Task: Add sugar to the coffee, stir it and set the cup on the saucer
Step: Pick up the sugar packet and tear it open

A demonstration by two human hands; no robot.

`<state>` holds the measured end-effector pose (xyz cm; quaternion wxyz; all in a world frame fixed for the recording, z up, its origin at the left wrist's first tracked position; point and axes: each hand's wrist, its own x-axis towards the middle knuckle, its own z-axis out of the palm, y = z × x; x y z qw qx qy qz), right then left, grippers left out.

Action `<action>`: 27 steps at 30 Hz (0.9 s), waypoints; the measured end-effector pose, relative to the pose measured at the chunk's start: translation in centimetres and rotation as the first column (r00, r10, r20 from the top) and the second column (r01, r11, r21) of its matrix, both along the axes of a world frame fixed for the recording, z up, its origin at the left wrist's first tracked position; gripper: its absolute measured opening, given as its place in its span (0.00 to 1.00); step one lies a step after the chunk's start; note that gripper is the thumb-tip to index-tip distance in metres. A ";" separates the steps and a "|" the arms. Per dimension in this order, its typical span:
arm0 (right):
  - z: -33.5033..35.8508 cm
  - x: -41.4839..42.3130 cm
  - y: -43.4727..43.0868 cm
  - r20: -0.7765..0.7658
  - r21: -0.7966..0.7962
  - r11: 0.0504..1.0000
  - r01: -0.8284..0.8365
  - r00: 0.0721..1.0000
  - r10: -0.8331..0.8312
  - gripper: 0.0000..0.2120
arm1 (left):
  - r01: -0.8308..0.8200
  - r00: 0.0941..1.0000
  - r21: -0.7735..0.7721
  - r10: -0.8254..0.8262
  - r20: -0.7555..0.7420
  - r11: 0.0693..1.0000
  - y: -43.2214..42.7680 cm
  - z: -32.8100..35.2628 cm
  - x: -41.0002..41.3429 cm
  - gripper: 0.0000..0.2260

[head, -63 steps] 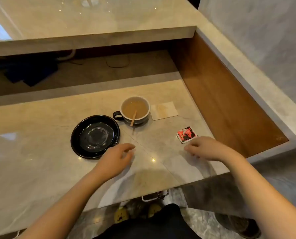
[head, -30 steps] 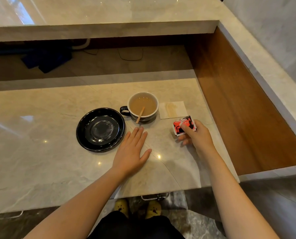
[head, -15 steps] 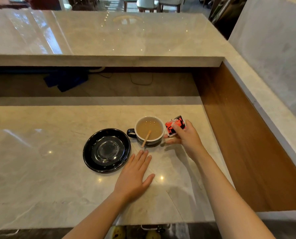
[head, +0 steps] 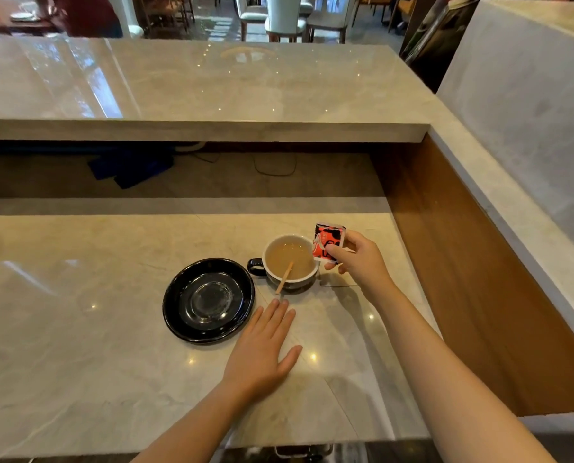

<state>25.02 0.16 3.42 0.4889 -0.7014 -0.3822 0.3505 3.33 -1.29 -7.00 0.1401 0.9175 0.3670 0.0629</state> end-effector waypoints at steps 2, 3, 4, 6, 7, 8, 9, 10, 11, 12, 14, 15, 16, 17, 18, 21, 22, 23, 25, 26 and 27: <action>-0.3 -0.5 -0.1 0.008 -0.008 0.999 0.043 0.999 -0.043 0.08 | 0.016 1.000 0.009 -0.016 -0.005 1.000 0.0 0.1 0.1 0.29; -0.4 -0.8 -0.2 0.013 -0.010 0.998 0.063 0.998 -0.063 0.09 | 0.029 0.999 0.017 -0.029 -0.015 0.999 0.0 0.2 0.0 0.29; -0.3 -1.1 -0.2 0.018 -0.008 0.997 0.082 0.996 -0.082 0.10 | 0.039 0.999 0.026 -0.039 -0.026 0.999 0.0 0.2 0.1 0.28; -0.2 -1.6 -0.2 0.027 0.012 0.994 0.108 0.994 -0.108 0.11 | 0.047 0.998 0.031 -0.046 -0.033 0.998 0.0 0.1 0.0 0.28; -0.1 -1.7 -0.2 0.033 0.021 0.993 0.116 0.993 -0.117 0.11 | 0.047 0.998 0.027 -0.046 -0.030 0.999 -0.1 0.1 0.0 0.28; 0.0 -1.9 -0.2 0.039 0.026 0.992 0.127 0.991 -0.128 0.11 | 0.046 0.999 0.026 -0.046 -0.024 0.999 -0.1 0.0 -0.1 0.27; 0.0 -2.0 -0.1 0.043 0.028 0.990 0.139 0.989 -0.140 0.11 | 0.046 0.999 0.026 -0.046 -0.019 0.999 -0.1 -0.1 -0.1 0.27; 0.0 -2.1 0.0 0.047 0.024 0.988 0.153 0.987 -0.154 0.11 | 0.044 0.999 0.028 -0.043 -0.016 0.999 -0.1 -0.2 -0.2 0.27; 0.0 -2.1 0.1 0.055 0.020 0.986 0.167 0.984 -0.168 0.12 | 0.040 0.999 0.030 -0.040 -0.013 0.999 -0.1 -0.3 -0.2 0.28; 0.0 -2.2 0.3 0.070 0.017 0.984 0.175 0.982 -0.176 0.12 | 0.036 0.999 0.032 -0.036 -0.009 0.999 0.0 -0.5 -0.2 0.28; -0.1 -2.3 0.5 0.131 0.023 0.987 0.159 0.978 -0.160 0.09 | 0.032 0.999 0.032 -0.032 0.002 0.999 0.1 -0.6 -0.1 0.29; -0.2 -2.4 0.6 0.166 0.028 0.989 0.146 0.975 -0.149 0.08 | 0.031 0.999 0.032 -0.032 0.009 0.999 0.1 -0.7 -0.1 0.29; -0.2 -2.5 0.7 0.195 0.029 0.990 0.138 0.971 -0.141 0.07 | 0.033 0.999 0.031 -0.033 0.014 0.999 0.1 -0.7 -0.1 0.29; -0.3 -2.5 0.8 0.219 0.028 0.991 0.134 0.966 -0.136 0.06 | 0.034 0.999 0.031 -0.035 0.016 0.999 0.1 -0.7 -0.1 0.29; -0.3 -2.5 0.9 0.240 0.026 0.991 0.128 0.962 -0.131 0.07 | 0.033 0.999 0.033 -0.034 0.018 0.999 0.0 -0.7 -0.1 0.29; -0.2 -2.5 1.0 0.283 0.004 0.993 0.120 0.952 -0.116 0.09 | 0.035 0.999 0.033 -0.035 0.023 0.999 0.0 -0.5 -0.1 0.29; -0.2 -2.5 1.0 0.285 0.004 0.993 0.118 0.952 -0.115 0.09 | 0.034 0.999 0.030 -0.035 0.023 0.999 0.0 -0.5 -0.1 0.29; -0.3 -2.4 1.0 0.286 0.007 0.993 0.116 0.951 -0.113 0.09 | 0.031 0.999 0.027 -0.032 0.024 0.999 0.0 -0.5 -0.1 0.29; -0.6 -2.2 0.9 0.295 0.005 0.994 0.111 0.950 -0.107 0.09 | 0.022 0.999 0.014 -0.023 0.027 1.000 0.0 -0.6 0.0 0.29; -0.7 -2.1 0.9 0.299 0.005 0.994 0.107 0.949 -0.104 0.10 | 0.018 0.999 0.010 -0.018 0.028 1.000 0.0 -0.6 0.0 0.29; -0.8 -2.0 0.9 0.301 0.009 0.995 0.102 0.948 -0.100 0.09 | 0.014 0.999 0.009 -0.014 0.029 1.000 0.0 -0.6 0.1 0.29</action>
